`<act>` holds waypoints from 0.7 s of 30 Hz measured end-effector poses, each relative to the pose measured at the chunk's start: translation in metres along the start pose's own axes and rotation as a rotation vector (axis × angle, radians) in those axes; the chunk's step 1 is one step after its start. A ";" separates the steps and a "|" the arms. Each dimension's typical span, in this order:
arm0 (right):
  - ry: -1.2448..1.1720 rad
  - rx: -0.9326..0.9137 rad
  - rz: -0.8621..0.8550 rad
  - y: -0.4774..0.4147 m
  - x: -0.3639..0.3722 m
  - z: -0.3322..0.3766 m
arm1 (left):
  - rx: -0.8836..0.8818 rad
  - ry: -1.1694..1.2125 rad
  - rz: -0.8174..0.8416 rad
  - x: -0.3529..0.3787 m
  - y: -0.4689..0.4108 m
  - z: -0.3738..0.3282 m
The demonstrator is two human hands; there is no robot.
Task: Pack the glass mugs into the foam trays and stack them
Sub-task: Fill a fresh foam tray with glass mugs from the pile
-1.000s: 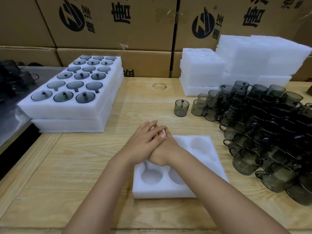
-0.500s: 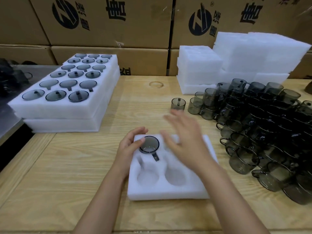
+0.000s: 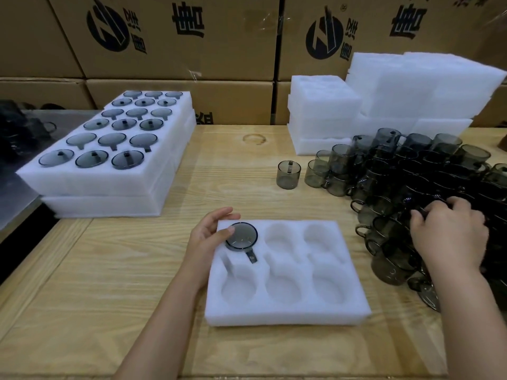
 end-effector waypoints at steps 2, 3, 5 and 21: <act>-0.089 -0.001 0.005 0.001 -0.002 0.001 | -0.080 0.134 -0.051 -0.001 -0.002 -0.003; -0.135 -0.007 0.000 0.003 -0.004 0.001 | -0.116 0.178 -0.087 -0.002 -0.003 -0.005; -0.217 -0.029 -0.049 0.009 -0.012 0.003 | -0.097 0.124 -0.151 -0.002 -0.006 -0.012; -0.749 -0.690 0.537 0.058 -0.038 0.119 | 0.106 -0.650 0.370 0.063 -0.003 -0.033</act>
Point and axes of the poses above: each hand's wrist, its own y-axis away from the middle knuckle, its own x-axis out of the palm, z = x × y, the point moved 1 cm from there along -y, towards the middle knuckle, and after that the axes turned 6 degrees about y, right-handed, at the moved point
